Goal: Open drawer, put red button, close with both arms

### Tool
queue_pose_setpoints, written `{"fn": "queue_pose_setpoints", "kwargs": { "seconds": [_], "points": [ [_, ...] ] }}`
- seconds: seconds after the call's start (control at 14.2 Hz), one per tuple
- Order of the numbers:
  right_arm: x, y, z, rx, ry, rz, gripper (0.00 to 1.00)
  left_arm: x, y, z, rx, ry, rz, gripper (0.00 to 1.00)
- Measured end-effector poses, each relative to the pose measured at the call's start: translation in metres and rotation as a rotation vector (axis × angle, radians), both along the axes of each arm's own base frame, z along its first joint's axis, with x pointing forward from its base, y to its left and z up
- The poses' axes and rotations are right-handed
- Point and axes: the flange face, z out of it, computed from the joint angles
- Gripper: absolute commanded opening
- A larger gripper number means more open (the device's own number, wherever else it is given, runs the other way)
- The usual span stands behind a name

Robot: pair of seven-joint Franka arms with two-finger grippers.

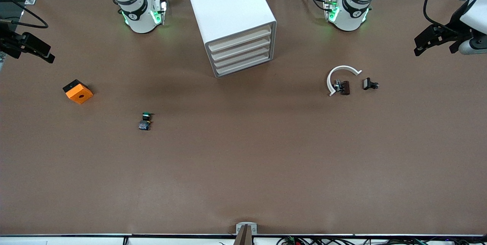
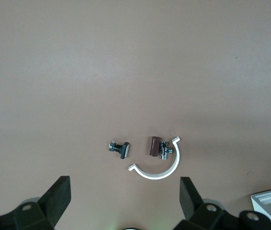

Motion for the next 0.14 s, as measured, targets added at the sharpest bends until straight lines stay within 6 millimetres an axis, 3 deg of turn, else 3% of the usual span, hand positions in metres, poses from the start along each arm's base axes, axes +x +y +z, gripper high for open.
{"fn": "queue_pose_setpoints", "kwargs": {
  "seconds": [0.14],
  "points": [
    [0.0000,0.0000,0.0000,0.000,0.000,0.000,1.00,0.0035,0.0003,-0.0011,-0.001,0.005,0.000,1.00]
  ]
}}
